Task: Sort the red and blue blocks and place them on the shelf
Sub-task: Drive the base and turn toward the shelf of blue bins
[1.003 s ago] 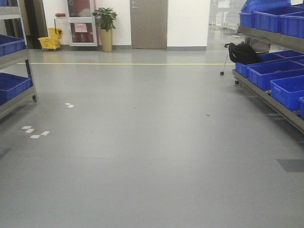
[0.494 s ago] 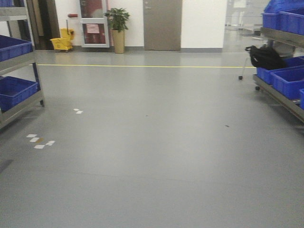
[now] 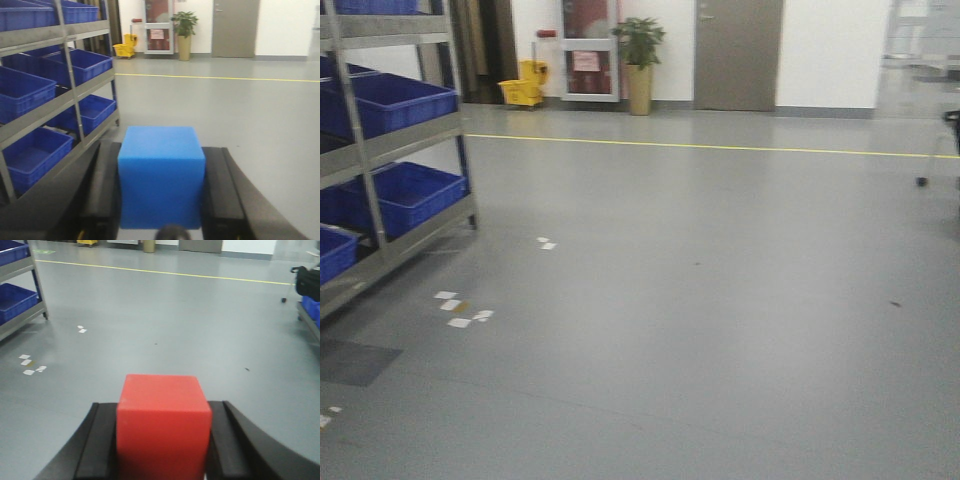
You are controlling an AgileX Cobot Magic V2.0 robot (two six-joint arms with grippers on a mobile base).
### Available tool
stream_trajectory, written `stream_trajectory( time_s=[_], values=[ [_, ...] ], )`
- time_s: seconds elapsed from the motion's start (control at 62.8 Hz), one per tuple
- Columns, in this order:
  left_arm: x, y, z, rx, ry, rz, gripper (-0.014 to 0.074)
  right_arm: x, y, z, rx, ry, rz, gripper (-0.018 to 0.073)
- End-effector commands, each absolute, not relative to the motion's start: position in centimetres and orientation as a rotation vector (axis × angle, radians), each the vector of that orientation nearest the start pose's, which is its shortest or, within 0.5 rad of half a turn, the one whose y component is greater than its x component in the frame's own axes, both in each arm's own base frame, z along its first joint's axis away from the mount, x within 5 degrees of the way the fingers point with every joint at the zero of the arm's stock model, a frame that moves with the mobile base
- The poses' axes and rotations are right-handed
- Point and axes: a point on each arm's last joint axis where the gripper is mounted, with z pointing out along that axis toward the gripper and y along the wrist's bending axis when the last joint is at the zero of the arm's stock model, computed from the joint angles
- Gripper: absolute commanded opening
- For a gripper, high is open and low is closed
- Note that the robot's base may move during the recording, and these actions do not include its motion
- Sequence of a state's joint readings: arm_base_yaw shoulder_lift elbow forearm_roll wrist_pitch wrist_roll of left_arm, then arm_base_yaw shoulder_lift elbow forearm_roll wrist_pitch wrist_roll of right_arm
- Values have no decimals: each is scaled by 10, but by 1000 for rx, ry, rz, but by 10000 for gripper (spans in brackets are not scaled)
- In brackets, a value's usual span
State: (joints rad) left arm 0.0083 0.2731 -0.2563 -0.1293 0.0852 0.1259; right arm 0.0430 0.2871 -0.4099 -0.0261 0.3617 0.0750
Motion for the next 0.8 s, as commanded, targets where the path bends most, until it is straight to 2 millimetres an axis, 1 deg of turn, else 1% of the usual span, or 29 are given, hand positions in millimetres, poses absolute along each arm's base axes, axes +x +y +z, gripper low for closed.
stream_trajectory(
  time_s=[0.0,0.78],
  values=[
    [77,1,294,-11,1472,-1,125,71,2,316,11,1618,53,57],
    [77,1,294,-11,1472,-1,125,71,2,316,11,1618,53,57]
  ],
)
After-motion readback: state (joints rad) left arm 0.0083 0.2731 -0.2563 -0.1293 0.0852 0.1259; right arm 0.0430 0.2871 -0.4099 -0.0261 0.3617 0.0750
